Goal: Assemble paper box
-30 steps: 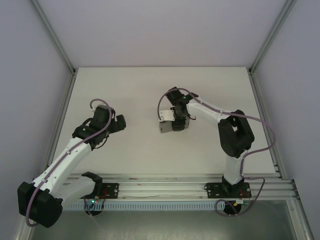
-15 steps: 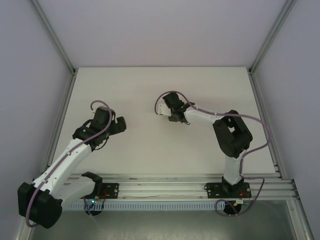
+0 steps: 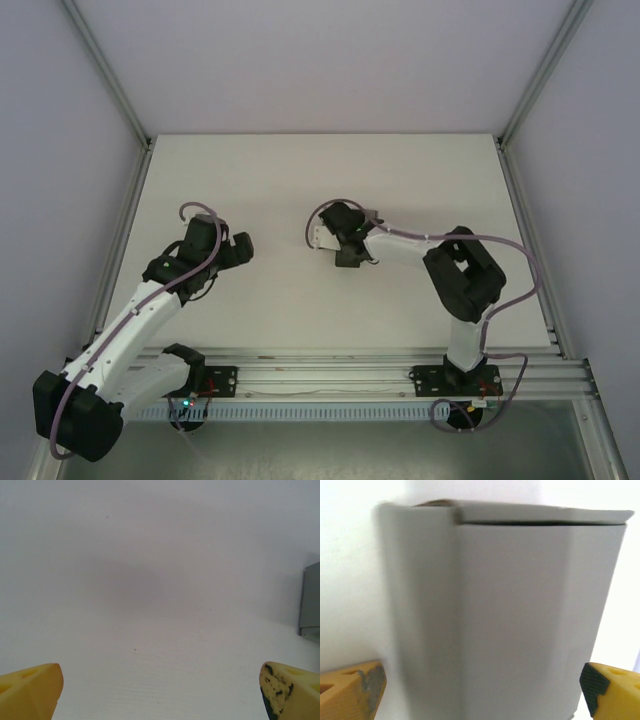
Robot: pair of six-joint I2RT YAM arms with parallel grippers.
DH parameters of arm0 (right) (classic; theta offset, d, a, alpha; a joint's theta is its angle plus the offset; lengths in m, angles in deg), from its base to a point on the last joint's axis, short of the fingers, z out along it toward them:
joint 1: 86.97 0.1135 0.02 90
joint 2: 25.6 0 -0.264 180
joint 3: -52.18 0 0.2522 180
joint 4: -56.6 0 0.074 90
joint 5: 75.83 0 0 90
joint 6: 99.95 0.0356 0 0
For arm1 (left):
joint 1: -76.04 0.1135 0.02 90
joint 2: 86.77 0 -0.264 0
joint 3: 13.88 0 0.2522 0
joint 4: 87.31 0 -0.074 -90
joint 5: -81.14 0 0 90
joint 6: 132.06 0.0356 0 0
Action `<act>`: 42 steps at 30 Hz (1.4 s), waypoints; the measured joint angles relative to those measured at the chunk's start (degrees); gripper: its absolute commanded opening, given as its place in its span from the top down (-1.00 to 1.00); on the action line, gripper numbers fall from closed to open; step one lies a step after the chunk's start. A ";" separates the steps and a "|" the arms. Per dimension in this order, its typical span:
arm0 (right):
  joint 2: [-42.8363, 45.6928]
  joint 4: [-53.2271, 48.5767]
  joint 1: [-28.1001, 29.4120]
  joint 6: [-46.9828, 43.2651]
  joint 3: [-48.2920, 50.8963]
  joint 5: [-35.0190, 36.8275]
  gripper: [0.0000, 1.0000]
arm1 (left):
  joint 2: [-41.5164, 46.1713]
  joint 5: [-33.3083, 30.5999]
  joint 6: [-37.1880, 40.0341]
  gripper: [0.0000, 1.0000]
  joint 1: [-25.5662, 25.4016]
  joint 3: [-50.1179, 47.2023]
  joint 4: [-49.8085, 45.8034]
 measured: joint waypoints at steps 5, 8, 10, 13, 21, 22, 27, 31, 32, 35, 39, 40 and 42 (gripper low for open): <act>3.39 -8.61 0.74 2.34 0.02 -4.68 -0.99 | -0.17 0.42 0.02 -1.00 0.00 0.00 1.55; 6.23 -9.31 0.72 3.69 1.11 -5.97 -1.00 | -1.29 0.33 0.04 -1.00 0.00 0.00 2.29; 9.16 -9.22 0.70 4.79 2.32 -6.60 -1.00 | -2.12 0.11 0.04 -1.00 0.00 0.02 2.64; 14.01 -7.98 0.35 7.19 3.61 -7.63 -1.00 | -2.93 0.57 0.31 -1.00 0.00 0.02 3.82; 16.31 -7.17 -9.84 20.44 -3.04 -15.32 -1.00 | -9.01 17.51 5.95 -1.00 -0.13 -1.16 17.90; 15.54 -7.15 -11.41 22.60 -4.50 -15.43 -1.00 | -10.45 17.77 6.14 -1.00 -0.26 -1.11 18.29; 13.53 -6.54 -19.12 38.27 -6.97 -12.52 -1.00 | -12.94 7.76 6.32 -1.00 -0.13 -1.20 18.38; 14.43 -1.60 -29.09 53.05 -1.31 -11.34 -1.00 | -10.54 -1.95 7.89 -1.00 4.09 -4.70 22.88; 14.88 -0.11 -31.41 55.69 1.09 -10.69 -1.00 | -10.32 -3.76 8.70 -1.00 5.53 -5.70 24.02; 16.31 4.57 -36.35 61.48 9.42 -7.02 -1.00 | -10.36 -8.26 11.47 -1.00 10.75 -9.81 30.56; 19.39 14.84 -36.74 64.35 22.21 -1.86 -1.00 | -12.20 -11.17 15.06 -1.00 16.26 -15.78 41.20; 20.26 18.64 -36.63 64.54 25.64 -1.03 -1.00 | -12.76 -11.41 15.85 -1.00 17.14 -17.31 44.39; 21.44 26.43 -36.72 64.59 31.56 0.22 -1.00 | -13.51 -11.39 17.29 -1.00 17.92 -20.55 51.54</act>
